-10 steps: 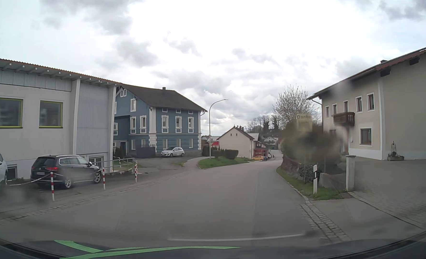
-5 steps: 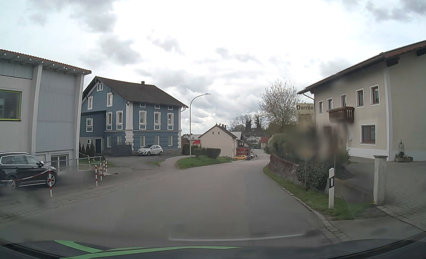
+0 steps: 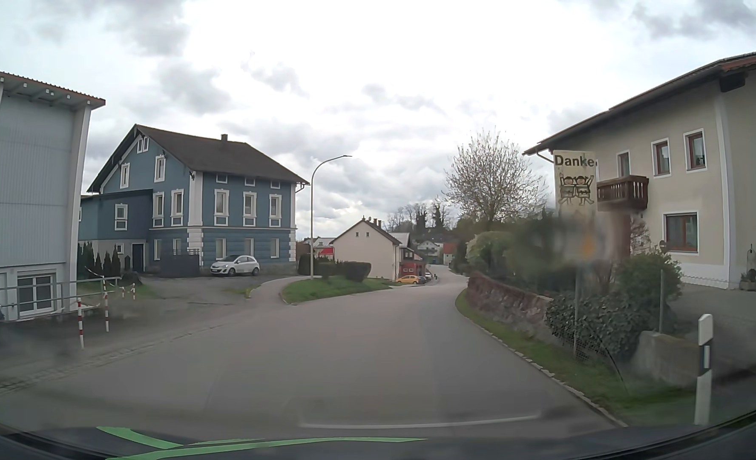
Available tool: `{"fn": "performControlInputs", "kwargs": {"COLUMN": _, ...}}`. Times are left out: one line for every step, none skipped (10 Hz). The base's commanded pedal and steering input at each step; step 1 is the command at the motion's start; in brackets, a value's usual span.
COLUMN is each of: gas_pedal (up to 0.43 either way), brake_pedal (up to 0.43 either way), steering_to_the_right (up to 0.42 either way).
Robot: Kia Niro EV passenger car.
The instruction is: Follow the waypoints while adhering to traffic rules and regulations
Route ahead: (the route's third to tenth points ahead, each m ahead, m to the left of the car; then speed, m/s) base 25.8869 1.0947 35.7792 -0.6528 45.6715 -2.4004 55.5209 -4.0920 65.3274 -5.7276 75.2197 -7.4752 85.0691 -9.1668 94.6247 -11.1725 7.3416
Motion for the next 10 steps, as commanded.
{"fn": "performControlInputs", "kwargs": {"gas_pedal": 0.189, "brake_pedal": 0.0, "steering_to_the_right": 0.032}}
{"fn": "performControlInputs", "kwargs": {"gas_pedal": 0.189, "brake_pedal": 0.0, "steering_to_the_right": 0.031}}
{"fn": "performControlInputs", "kwargs": {"gas_pedal": 0.189, "brake_pedal": 0.0, "steering_to_the_right": 0.03}}
{"fn": "performControlInputs", "kwargs": {"gas_pedal": 0.189, "brake_pedal": 0.0, "steering_to_the_right": 0.029}}
{"fn": "performControlInputs", "kwargs": {"gas_pedal": 0.189, "brake_pedal": 0.0, "steering_to_the_right": 0.028}}
{"fn": "performControlInputs", "kwargs": {"gas_pedal": 0.189, "brake_pedal": 0.0, "steering_to_the_right": 0.028}}
{"fn": "performControlInputs", "kwargs": {"gas_pedal": 0.189, "brake_pedal": 0.0, "steering_to_the_right": 0.028}}
{"fn": "performControlInputs", "kwargs": {"gas_pedal": 0.189, "brake_pedal": 0.0, "steering_to_the_right": 0.028}}
{"fn": "performControlInputs", "kwargs": {"gas_pedal": 0.189, "brake_pedal": 0.0, "steering_to_the_right": 0.028}}
{"fn": "performControlInputs", "kwargs": {"gas_pedal": 0.177, "brake_pedal": 0.0, "steering_to_the_right": 0.028}}
